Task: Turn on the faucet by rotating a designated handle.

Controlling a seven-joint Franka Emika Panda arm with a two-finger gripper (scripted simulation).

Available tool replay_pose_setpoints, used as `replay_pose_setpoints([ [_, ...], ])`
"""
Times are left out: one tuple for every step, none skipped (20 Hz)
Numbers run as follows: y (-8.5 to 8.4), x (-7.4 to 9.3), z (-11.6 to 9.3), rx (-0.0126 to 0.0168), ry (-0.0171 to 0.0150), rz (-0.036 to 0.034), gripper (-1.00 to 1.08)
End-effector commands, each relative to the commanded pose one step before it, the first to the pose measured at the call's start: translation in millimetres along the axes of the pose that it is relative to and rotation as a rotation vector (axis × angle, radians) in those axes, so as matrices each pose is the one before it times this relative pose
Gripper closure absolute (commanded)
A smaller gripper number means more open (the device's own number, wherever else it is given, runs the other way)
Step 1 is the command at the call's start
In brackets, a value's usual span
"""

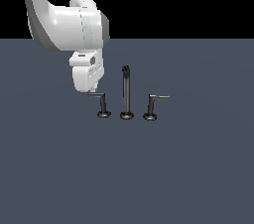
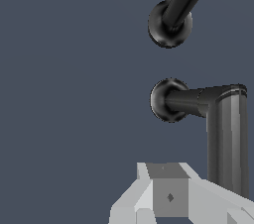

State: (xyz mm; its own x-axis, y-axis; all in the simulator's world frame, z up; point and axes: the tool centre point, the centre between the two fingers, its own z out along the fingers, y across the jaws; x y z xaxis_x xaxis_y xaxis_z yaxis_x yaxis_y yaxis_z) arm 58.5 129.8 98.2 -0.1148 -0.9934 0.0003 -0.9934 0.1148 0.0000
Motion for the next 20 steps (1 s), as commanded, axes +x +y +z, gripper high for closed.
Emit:
replay_pose_setpoints([
  [8.46,-4.45,-0.05,0.00002,-0.00015,-0.00069,1.08],
  [3.45,-1.69,0.00,0.00000,0.00000,0.00000,1.08],
  [3.48,-1.71,0.00,0.00000,0.00000,0.00000,1.08],
  [3.51,-1.73,0.00,0.00000,0.00000,0.00000,1.08],
  [3.54,-1.75,0.00,0.00000,0.00000,0.00000,1.08],
  [3.57,-1.78,-0.01,0.00000,0.00000,0.00000,1.08],
  [0.00,0.00,0.00,0.00000,0.00000,0.00000,1.08],
  [-9.55,6.88,-0.09,0.00934,-0.00137,0.00989,1.08],
  [3.15,0.31,0.08,-0.00067,0.00010,-0.00070,1.08],
  [3.09,0.73,-0.33,0.00000,0.00000,0.00000,1.08],
  [3.23,0.15,0.25,-0.00095,0.00014,-0.00099,1.08],
  [3.19,0.45,-0.04,-0.00048,0.00007,-0.00050,1.08],
  [3.23,0.33,0.07,-0.00067,0.00010,-0.00070,1.08],
  [3.16,0.74,-0.33,0.00000,0.00000,0.00000,1.08],
  [3.30,0.17,0.23,-0.00095,0.00014,-0.00099,1.08],
  [3.28,0.34,0.06,-0.00067,0.00010,-0.00070,1.08],
  [3.22,0.75,-0.33,0.00000,0.00000,0.00000,1.08],
  [3.35,0.18,0.22,-0.00095,0.00014,-0.00100,1.08],
  [3.34,0.35,0.05,-0.00067,0.00009,-0.00070,1.08],
  [3.33,0.47,-0.06,-0.00047,0.00006,-0.00050,1.08],
])
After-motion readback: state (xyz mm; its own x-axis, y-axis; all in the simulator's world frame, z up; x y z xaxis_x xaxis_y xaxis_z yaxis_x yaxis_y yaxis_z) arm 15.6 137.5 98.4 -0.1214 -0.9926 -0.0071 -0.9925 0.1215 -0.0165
